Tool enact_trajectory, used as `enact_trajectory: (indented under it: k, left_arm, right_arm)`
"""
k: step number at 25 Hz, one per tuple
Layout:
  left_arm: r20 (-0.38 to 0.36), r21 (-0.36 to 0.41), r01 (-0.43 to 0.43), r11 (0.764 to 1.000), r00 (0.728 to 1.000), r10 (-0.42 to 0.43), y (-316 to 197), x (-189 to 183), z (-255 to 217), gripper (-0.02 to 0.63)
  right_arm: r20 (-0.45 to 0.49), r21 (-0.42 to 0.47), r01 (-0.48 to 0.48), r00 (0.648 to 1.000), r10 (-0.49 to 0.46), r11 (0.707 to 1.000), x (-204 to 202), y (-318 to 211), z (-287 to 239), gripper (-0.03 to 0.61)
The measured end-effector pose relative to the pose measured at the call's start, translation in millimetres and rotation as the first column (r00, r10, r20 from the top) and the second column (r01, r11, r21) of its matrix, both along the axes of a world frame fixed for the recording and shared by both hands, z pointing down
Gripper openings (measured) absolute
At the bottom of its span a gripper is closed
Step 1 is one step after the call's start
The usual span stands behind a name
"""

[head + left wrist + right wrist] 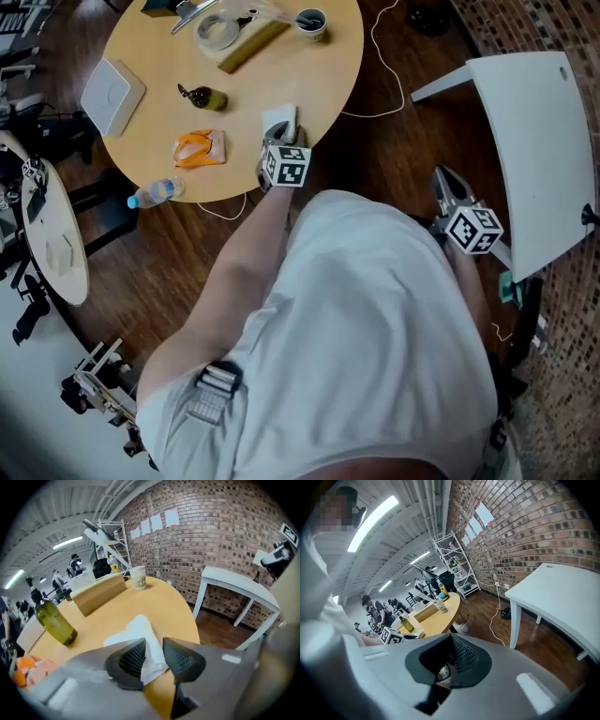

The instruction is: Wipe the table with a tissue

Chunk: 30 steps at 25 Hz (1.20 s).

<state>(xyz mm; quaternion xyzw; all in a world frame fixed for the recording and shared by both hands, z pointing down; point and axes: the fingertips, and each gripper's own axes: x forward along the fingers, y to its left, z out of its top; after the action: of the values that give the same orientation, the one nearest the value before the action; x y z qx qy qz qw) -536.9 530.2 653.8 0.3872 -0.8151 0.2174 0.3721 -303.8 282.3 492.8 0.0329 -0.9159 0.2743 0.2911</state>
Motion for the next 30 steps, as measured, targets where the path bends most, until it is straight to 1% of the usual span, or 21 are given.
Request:
enact_trajectory:
  k: [3, 5, 7, 9, 11, 12, 14, 16, 17, 19, 21, 24, 25, 26, 27, 28, 29, 30]
  left_arm:
    - [-0.089, 0.09, 0.093, 0.992, 0.992, -0.085, 8, -7, -3, 0.106]
    - [-0.168, 0.168, 0.153, 0.974, 0.978, -0.125, 10, -10, -7, 0.093]
    - [-0.252, 0.232, 0.224, 0.947, 0.954, -0.164, 15, -11, -9, 0.084]
    - [-0.326, 0.285, 0.292, 0.913, 0.925, -0.194, 17, -11, -9, 0.077]
    - [-0.378, 0.342, 0.318, 0.884, 0.908, -0.181, 13, -9, -14, 0.07]
    - [-0.394, 0.375, 0.309, 0.874, 0.906, -0.152, 8, -7, -17, 0.069]
    - [-0.412, 0.454, 0.26, 0.852, 0.909, -0.058, -8, 1, -28, 0.067]
    - [-0.42, 0.54, 0.206, 0.816, 0.906, 0.049, -28, 10, -45, 0.067]
    - [-0.423, 0.582, 0.186, 0.791, 0.901, 0.1, -38, 14, -55, 0.067]
    - [-0.434, 0.665, 0.168, 0.727, 0.88, 0.194, -57, 21, -78, 0.067]
    - [-0.447, 0.738, 0.172, 0.653, 0.849, 0.281, -76, 29, -101, 0.067]
    - [-0.45, 0.816, 0.187, 0.547, 0.8, 0.397, -105, 40, -132, 0.067]
    - [-0.448, 0.835, 0.192, 0.516, 0.781, 0.434, -115, 44, -142, 0.067]
    - [-0.448, 0.849, 0.198, 0.489, 0.761, 0.469, -126, 48, -153, 0.069]
    - [-0.448, 0.859, 0.201, 0.47, 0.74, 0.502, -136, 54, -161, 0.067]
    - [-0.444, 0.866, 0.195, 0.46, 0.722, 0.531, -145, 60, -167, 0.069]
    - [-0.437, 0.87, 0.177, 0.46, 0.709, 0.554, -152, 64, -170, 0.069]
    - [-0.425, 0.871, 0.145, 0.47, 0.704, 0.57, -157, 64, -170, 0.069]
  right_arm:
    - [-0.009, -0.002, -0.016, 1.0, 0.016, 1.0, 1, 0, 2, 0.006]
    - [-0.014, -0.004, -0.015, 1.0, 0.015, 1.0, 2, 3, 4, 0.006]
    - [-0.015, -0.006, -0.013, 1.0, 0.013, 1.0, 2, 5, 6, 0.006]
    - [-0.01, -0.005, -0.016, 1.0, 0.016, 1.0, 0, 5, 5, 0.006]
    - [-0.003, 0.0, -0.022, 1.0, 0.022, 1.0, -4, 3, 3, 0.006]
    - [0.0, 0.001, -0.026, 1.0, 0.026, 1.0, -5, 3, 2, 0.006]
    - [0.004, 0.003, -0.039, 0.999, 0.039, 0.999, -6, 1, 3, 0.006]
    - [0.008, 0.002, -0.052, 0.999, 0.052, 0.999, -6, -1, 5, 0.006]
    - [0.01, 0.0, -0.057, 0.998, 0.057, 0.998, -8, -1, 5, 0.006]
    - [0.016, -0.005, -0.061, 0.998, 0.061, 0.998, -12, 1, 5, 0.006]
    - [0.023, -0.004, -0.06, 0.998, 0.06, 0.998, -15, 1, 3, 0.006]
    - [0.037, 0.006, -0.082, 0.996, 0.081, 0.997, -16, -5, -1, 0.006]
    - [0.042, 0.011, -0.099, 0.994, 0.099, 0.995, -14, -8, -3, 0.006]
    - [0.046, 0.016, -0.12, 0.992, 0.119, 0.993, -11, -12, -5, 0.006]
    - [0.05, 0.023, -0.141, 0.989, 0.139, 0.99, -7, -16, -7, 0.006]
    - [0.054, 0.033, -0.16, 0.986, 0.158, 0.987, -4, -20, -8, 0.006]
    - [0.057, 0.044, -0.177, 0.983, 0.175, 0.983, -2, -23, -8, 0.006]
    - [0.063, 0.052, -0.192, 0.98, 0.189, 0.98, -3, -25, -6, 0.006]
